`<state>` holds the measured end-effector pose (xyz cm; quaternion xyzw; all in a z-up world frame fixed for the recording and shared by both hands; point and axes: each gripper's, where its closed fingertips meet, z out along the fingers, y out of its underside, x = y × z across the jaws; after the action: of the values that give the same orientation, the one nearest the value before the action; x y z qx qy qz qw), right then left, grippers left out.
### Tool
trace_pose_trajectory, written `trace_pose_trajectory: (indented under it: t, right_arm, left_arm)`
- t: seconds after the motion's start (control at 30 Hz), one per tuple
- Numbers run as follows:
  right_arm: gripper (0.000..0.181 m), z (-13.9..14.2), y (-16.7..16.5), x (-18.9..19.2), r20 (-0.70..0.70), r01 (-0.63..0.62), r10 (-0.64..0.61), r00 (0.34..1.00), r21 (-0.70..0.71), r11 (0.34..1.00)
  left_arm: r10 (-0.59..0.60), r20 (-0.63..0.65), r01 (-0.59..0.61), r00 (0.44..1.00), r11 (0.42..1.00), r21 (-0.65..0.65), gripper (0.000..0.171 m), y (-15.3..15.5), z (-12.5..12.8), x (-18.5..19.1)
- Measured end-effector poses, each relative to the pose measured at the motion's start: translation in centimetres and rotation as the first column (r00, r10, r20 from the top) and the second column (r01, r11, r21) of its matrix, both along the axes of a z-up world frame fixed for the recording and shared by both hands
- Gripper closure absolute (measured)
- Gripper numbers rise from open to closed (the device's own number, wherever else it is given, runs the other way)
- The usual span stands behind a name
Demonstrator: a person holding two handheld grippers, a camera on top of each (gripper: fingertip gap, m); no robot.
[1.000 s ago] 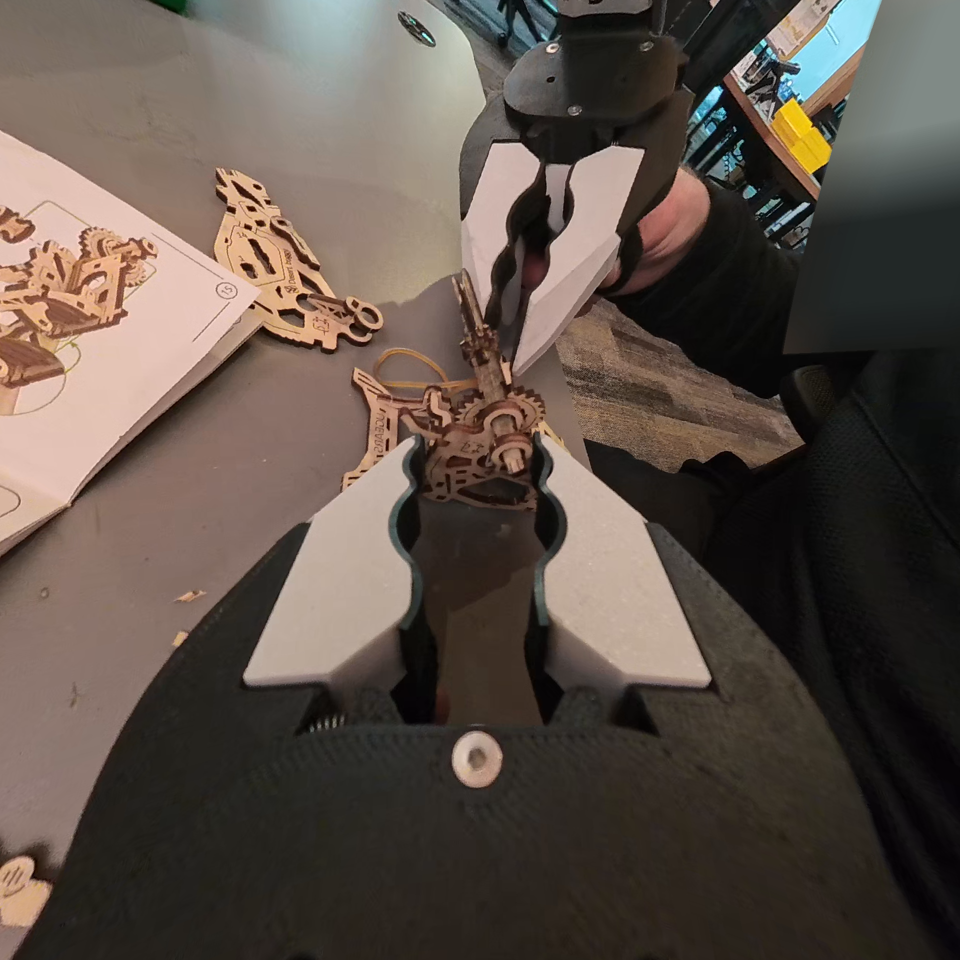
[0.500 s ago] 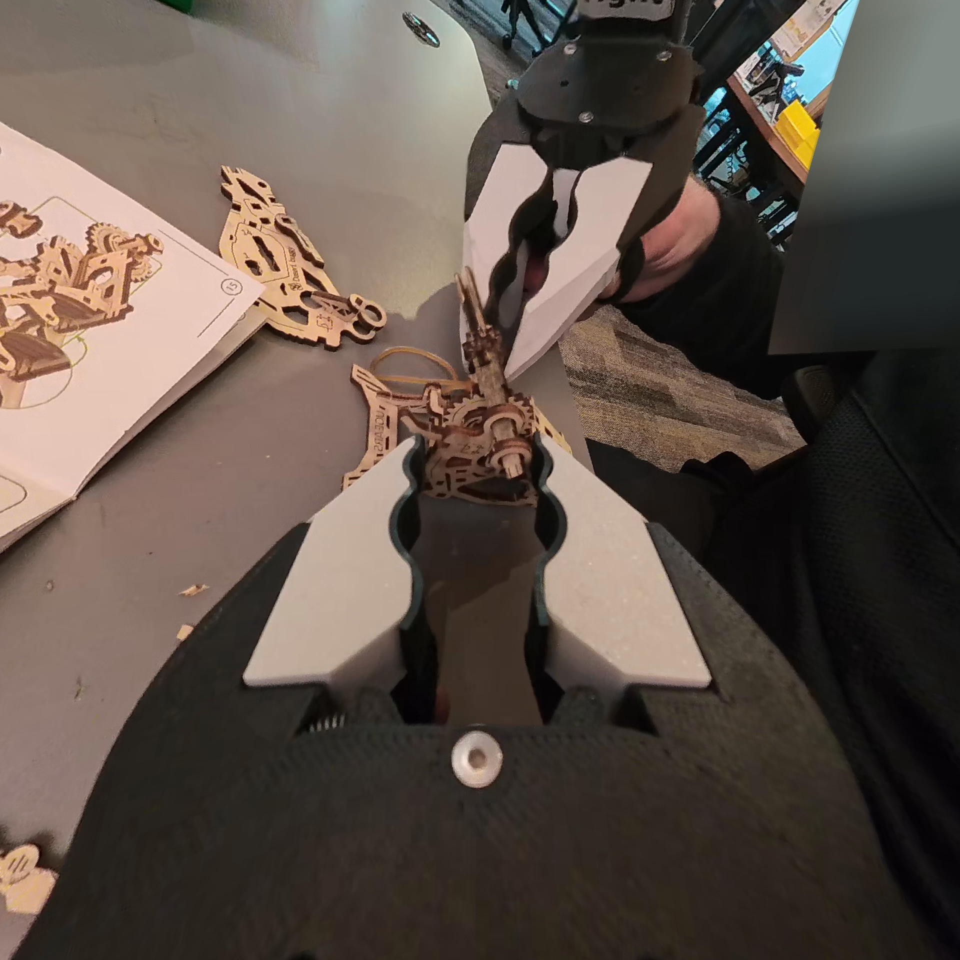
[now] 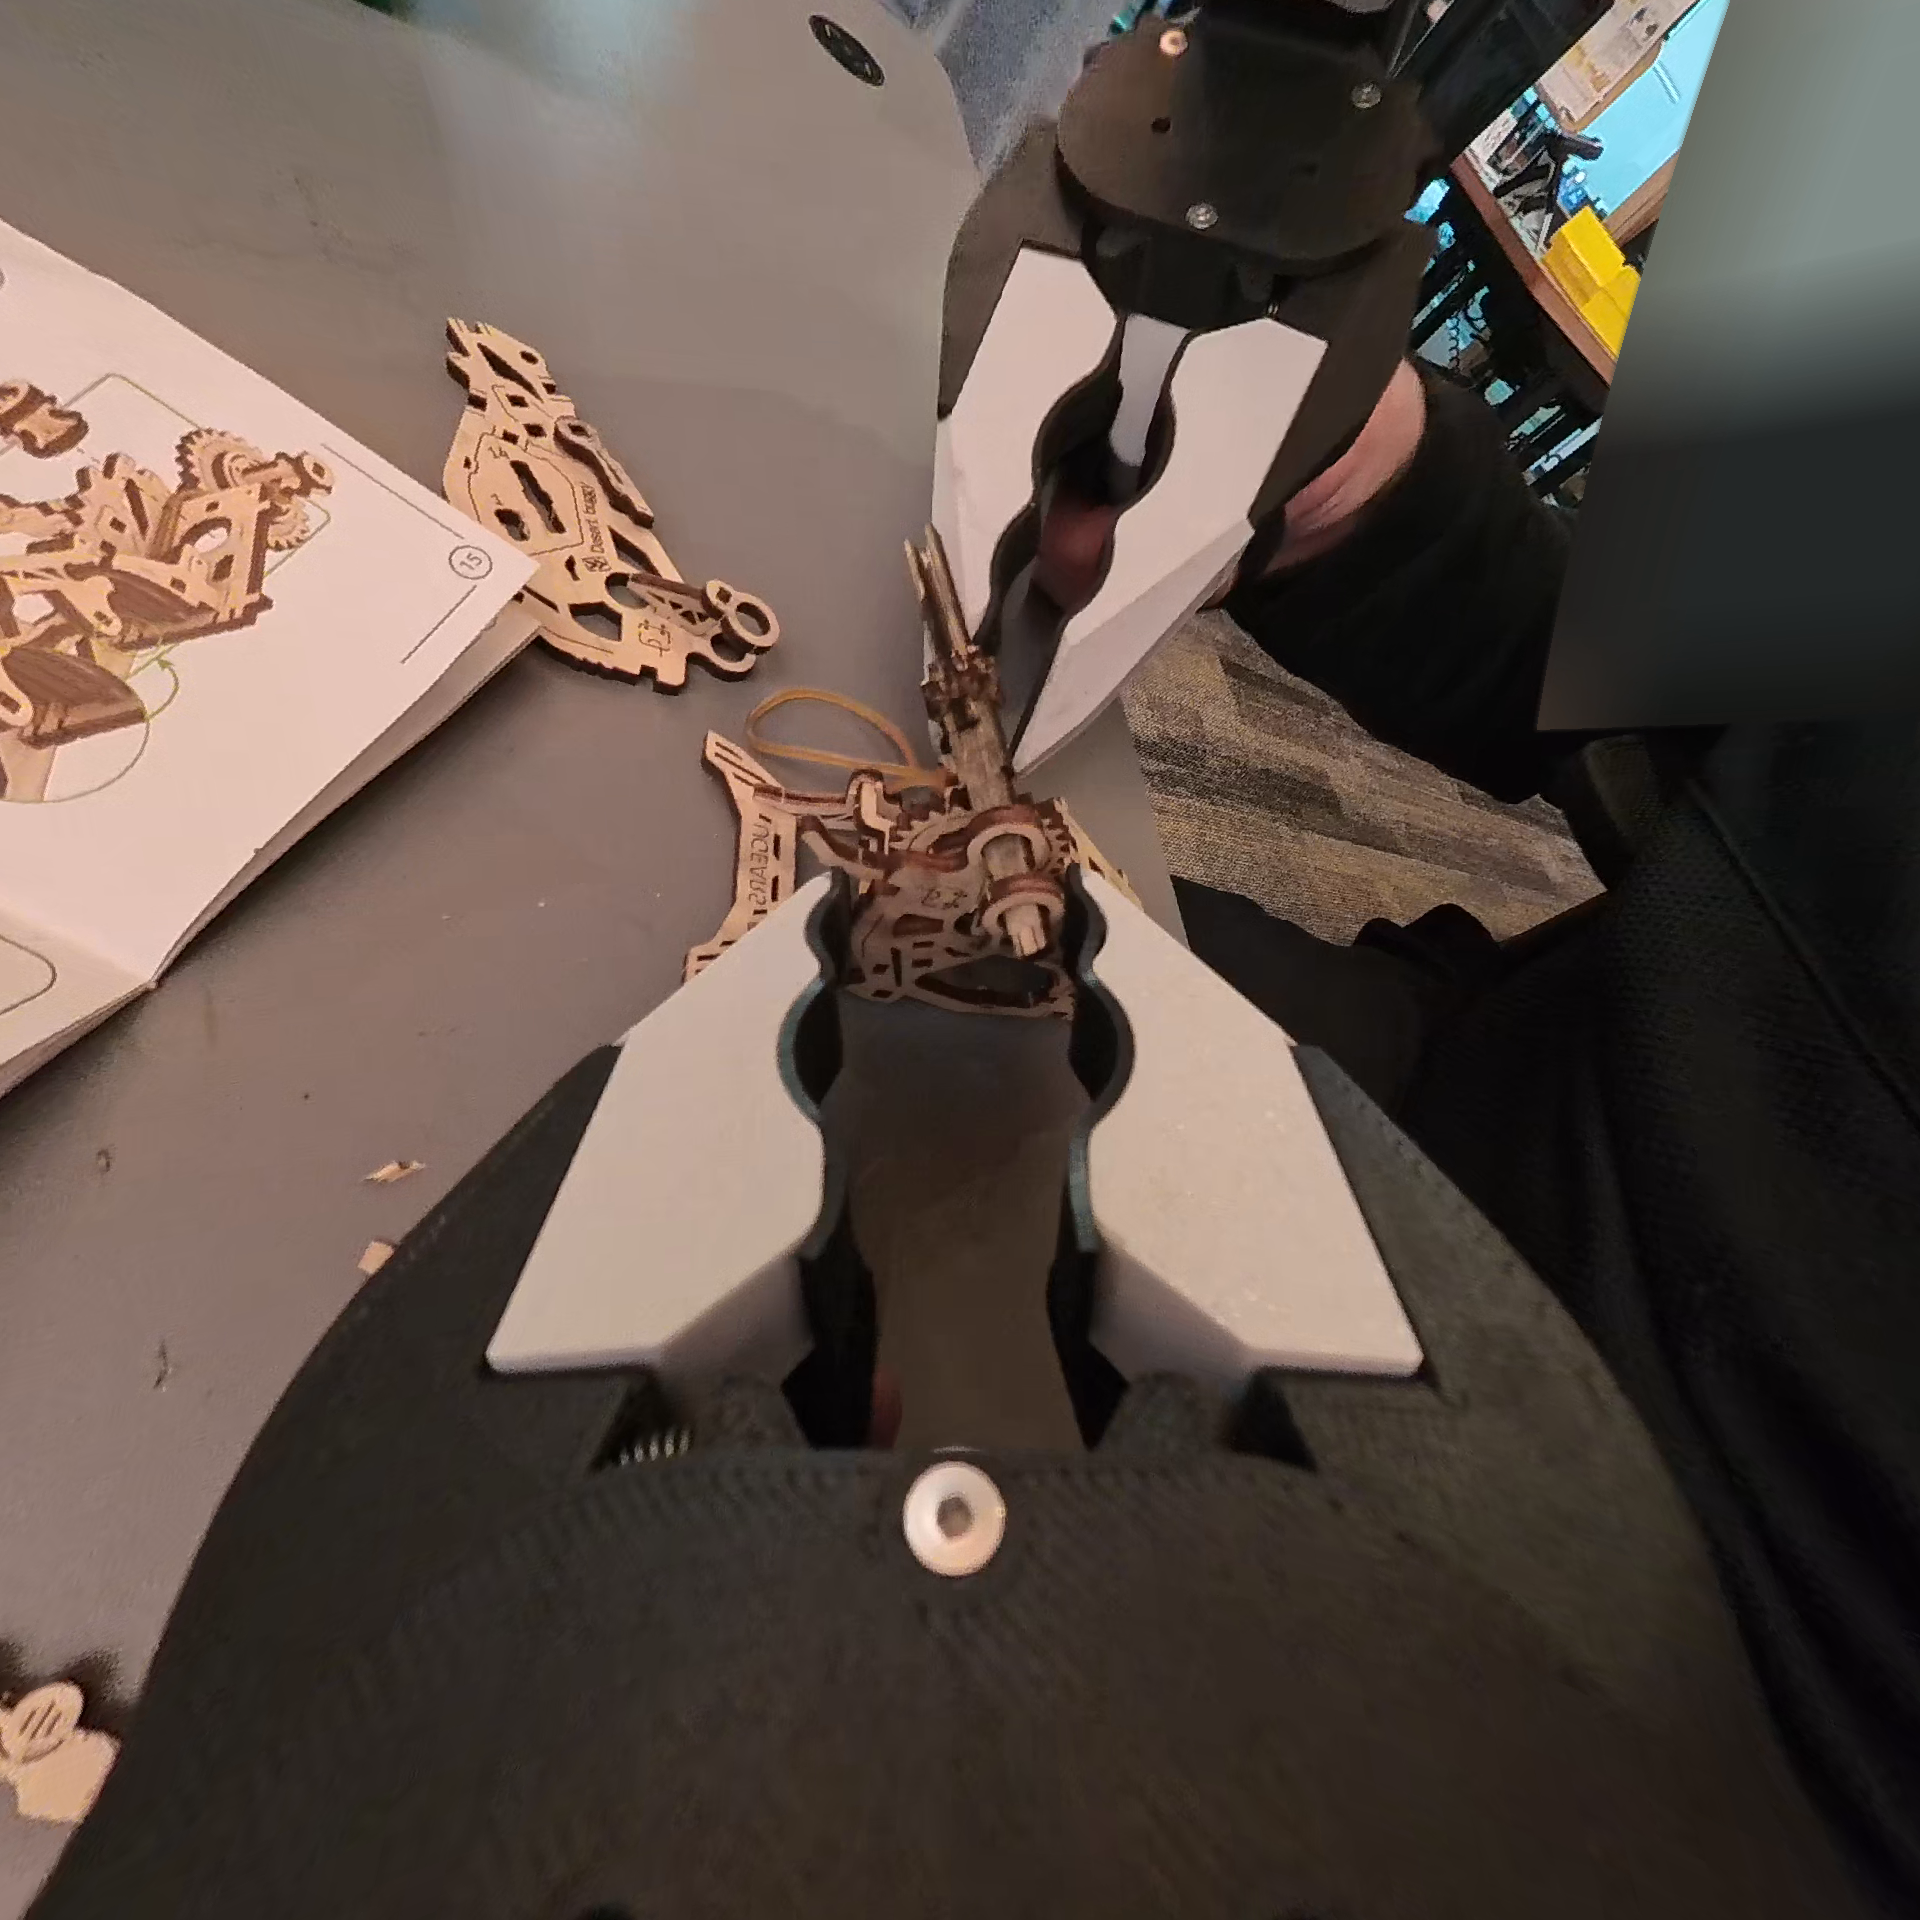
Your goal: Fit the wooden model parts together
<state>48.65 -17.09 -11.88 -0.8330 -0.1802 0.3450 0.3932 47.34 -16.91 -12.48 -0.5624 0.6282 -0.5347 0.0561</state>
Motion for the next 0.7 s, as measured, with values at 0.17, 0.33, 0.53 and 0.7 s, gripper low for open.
trace_pose_trajectory:
  t: [0.17, 0.33, 0.53, 0.7]
  right_arm:
    - [0.173, -0.37, -0.17, -0.21, -0.027, -0.014, 0.013, 1.0, -0.053, 0.999]
    - [0.173, -0.49, -0.16, -0.71, -0.068, -0.024, 0.019, 0.998, -0.079, 0.997]
    - [0.17, -0.21, 0.01, -0.88, -0.08, -0.029, 0.024, 0.996, -0.068, 0.997]
    - [0.149, 0.27, -0.47, -0.9, -0.112, -0.033, 0.025, 0.993, -0.069, 0.997]
  left_arm:
    - [0.005, -0.001, -0.005, 1.0, 1.0, 0.0, 0.133, 0.07, -0.02, 0.01]
    - [0.005, 0.0, -0.005, 1.0, 1.0, 0.006, 0.133, 0.02, -0.04, 0.03]
    - [0.007, 0.007, -0.007, 1.0, 1.0, 0.015, 0.133, 0.02, -0.01, 0.05]
    - [0.014, 0.024, -0.014, 1.0, 1.0, 0.024, 0.133, 0.08, 0.17, 0.05]
